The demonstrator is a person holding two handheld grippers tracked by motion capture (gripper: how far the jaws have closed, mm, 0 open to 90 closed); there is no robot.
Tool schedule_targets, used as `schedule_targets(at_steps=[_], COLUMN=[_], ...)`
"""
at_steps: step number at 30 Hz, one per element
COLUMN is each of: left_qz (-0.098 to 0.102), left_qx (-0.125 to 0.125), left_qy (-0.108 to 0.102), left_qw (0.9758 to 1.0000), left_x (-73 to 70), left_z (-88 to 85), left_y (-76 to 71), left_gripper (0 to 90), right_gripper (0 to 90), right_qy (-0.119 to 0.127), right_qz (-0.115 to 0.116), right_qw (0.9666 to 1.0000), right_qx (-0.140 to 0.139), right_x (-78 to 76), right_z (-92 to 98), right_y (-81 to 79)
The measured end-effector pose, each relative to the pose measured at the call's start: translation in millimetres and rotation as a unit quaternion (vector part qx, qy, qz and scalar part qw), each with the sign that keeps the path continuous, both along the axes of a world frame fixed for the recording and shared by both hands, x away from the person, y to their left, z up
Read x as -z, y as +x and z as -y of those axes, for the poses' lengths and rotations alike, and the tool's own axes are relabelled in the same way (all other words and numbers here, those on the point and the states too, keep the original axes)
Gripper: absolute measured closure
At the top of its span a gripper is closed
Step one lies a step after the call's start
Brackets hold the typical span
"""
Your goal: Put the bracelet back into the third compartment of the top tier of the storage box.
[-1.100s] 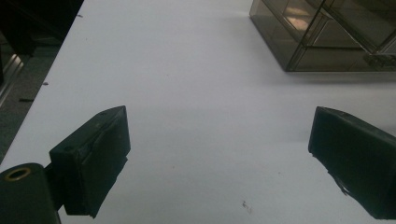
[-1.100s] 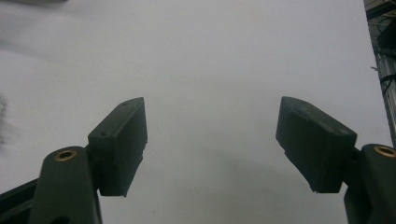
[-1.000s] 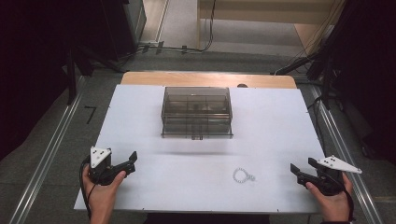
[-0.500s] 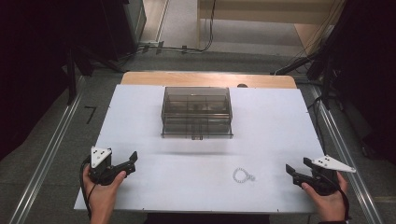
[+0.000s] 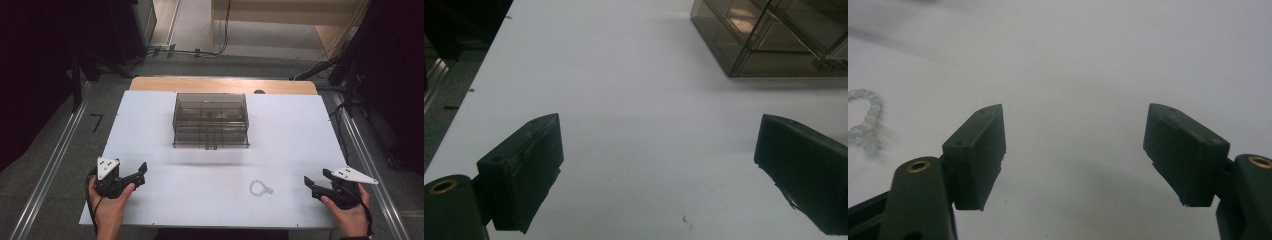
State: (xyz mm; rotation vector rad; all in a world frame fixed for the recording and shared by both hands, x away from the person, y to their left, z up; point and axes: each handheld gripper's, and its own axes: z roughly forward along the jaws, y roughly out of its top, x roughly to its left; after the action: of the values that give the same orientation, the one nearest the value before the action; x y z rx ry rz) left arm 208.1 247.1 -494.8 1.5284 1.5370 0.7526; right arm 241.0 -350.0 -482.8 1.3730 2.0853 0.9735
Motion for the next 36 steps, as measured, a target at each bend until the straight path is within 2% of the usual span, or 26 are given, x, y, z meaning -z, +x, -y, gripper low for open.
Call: schedule_targets(at_steps=[36], left_qz=[-0.001], left_qx=[0.001], left_qy=[-0.001], left_qw=[1.0], left_x=[0.0], left_z=[0.8], left_y=[0.2], left_gripper=[5.6], right_gripper=[23.5], right_qy=[-0.007], right_qz=[-0.006], right_qw=[0.9998], right_qx=[-0.015], right_x=[1.6], right_z=[-10.3], right_y=[1.0])
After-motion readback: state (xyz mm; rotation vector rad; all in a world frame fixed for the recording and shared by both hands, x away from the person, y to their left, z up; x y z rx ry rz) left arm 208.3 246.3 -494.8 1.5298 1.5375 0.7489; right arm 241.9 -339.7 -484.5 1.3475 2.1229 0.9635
